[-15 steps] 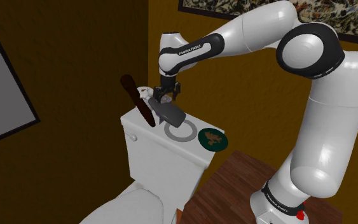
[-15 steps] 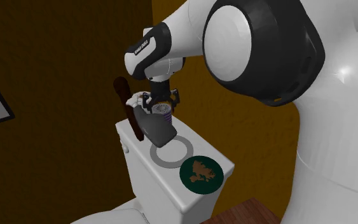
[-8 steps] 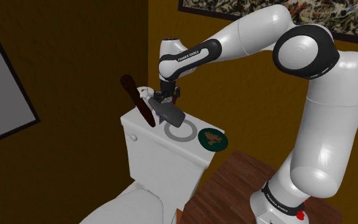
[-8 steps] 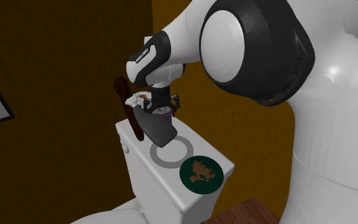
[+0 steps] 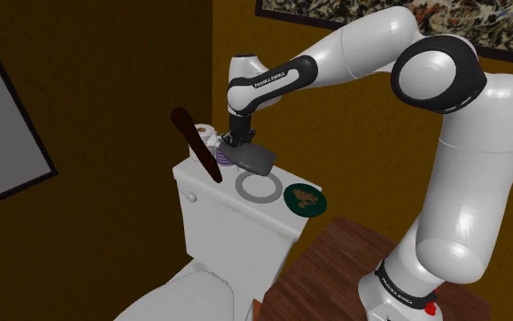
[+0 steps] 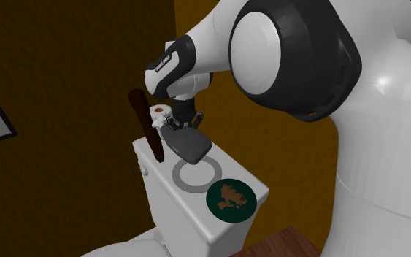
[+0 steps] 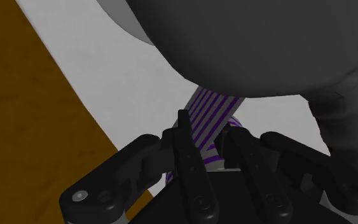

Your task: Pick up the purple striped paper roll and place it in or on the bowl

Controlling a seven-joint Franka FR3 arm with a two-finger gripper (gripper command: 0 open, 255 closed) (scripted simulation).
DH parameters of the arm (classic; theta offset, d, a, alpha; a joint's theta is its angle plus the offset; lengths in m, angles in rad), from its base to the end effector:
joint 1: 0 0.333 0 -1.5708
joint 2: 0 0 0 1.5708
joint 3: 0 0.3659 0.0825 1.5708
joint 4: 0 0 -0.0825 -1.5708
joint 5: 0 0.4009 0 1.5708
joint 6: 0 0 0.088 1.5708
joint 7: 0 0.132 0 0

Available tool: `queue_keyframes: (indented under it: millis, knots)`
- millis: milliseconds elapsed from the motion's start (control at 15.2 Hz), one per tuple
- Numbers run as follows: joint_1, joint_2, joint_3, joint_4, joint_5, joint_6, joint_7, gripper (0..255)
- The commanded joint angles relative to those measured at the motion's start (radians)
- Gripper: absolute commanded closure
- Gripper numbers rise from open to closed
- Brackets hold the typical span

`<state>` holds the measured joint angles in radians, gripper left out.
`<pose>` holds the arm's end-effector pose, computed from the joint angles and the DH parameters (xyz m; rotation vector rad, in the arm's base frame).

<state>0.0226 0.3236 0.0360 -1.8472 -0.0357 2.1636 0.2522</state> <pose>0.6582 0.0349 0.3629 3.1107 -0.2735 -0.0063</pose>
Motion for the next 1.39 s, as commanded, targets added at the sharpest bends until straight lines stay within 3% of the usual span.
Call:
queue_keyframes:
  millis: [0,330,1320]
  knots:
    - [0.0,0.004,-0.001,0.0,0.0,-0.002,0.0,255]
    - [-0.001,0.001,-0.001,-0.003,0.0,-0.002,-0.001,255]
    - [-0.001,-0.073,0.001,0.1,0.005,-0.18,-0.007,255]
